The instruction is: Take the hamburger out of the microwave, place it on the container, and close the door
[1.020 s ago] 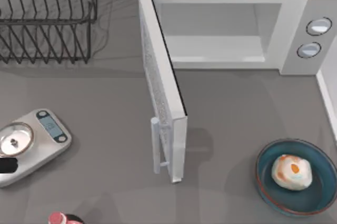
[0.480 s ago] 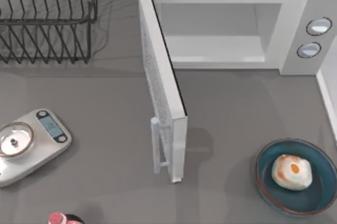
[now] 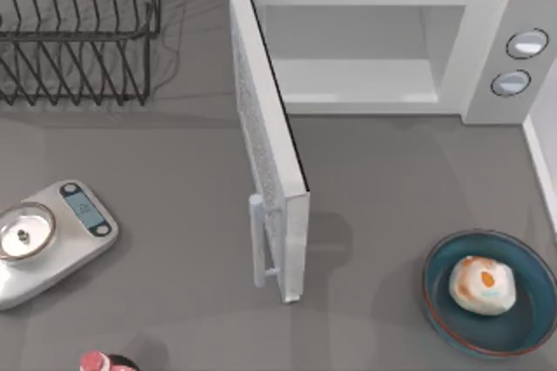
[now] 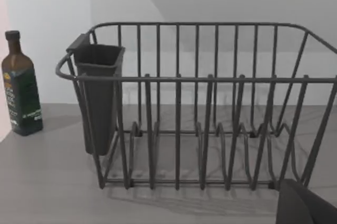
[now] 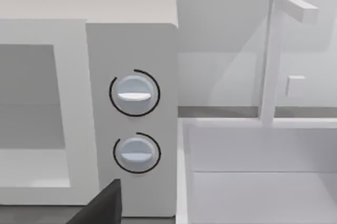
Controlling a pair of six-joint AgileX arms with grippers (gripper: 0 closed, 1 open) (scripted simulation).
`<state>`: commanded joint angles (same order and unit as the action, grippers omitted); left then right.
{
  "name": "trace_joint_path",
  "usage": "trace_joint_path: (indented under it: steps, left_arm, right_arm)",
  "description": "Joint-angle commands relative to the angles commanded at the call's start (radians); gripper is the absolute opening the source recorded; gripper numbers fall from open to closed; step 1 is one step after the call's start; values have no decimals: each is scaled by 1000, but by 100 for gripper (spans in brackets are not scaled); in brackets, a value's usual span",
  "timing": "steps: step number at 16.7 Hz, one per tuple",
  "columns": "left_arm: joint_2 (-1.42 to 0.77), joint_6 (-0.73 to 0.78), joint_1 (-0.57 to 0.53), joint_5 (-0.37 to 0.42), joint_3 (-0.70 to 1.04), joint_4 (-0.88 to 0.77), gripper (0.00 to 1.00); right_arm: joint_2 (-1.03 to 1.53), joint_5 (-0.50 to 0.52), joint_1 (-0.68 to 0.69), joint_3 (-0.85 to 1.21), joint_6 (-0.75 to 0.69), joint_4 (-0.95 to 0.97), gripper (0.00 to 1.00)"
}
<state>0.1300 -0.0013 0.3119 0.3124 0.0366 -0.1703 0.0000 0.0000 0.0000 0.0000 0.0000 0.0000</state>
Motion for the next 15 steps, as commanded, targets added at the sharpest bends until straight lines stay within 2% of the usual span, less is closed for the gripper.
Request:
trace_joint_path:
  steps: [4,6,11,15]
  left_arm:
    - [-41,1,122,122,3,38,0]
    - [-52,1,144,144,4,48,0]
    - [-66,2,124,123,2,63,0]
    - [-189,4,21,21,1,187,0]
  right_arm:
    - [0,0,0,0,0,0,100]
    - [0,0,0,0,0,0,100]
    - [0,0,0,0,0,0,100]
    - [0,0,0,0,0,0,100]
